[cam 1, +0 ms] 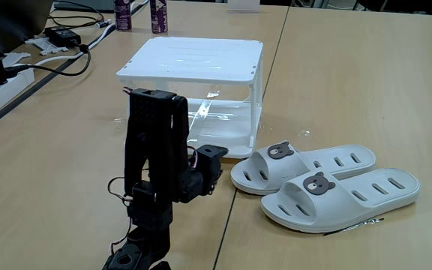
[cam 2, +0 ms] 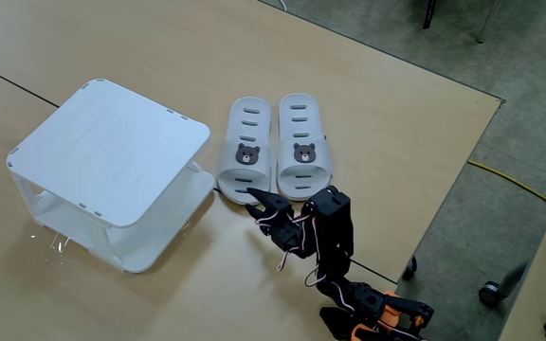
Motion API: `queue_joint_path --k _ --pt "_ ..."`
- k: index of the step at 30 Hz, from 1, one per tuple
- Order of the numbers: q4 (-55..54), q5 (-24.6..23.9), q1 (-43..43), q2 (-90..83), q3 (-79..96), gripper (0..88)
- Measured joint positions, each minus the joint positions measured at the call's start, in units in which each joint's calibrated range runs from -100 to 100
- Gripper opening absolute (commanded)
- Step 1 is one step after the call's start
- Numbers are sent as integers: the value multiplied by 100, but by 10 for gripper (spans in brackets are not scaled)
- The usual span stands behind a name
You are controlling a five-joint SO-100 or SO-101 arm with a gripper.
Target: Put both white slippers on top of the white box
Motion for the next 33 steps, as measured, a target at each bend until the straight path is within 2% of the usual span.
queue_joint_path --k 11,15,20,28,33 --pt "0 0 330 907 -1231 181" --pt "0 0 330 1328 -1905 255" --pt "0 0 330 1715 -2534 260" --pt "0 0 944 2746 -4160 261" --pt "429 0 1161 3200 -5391 260"
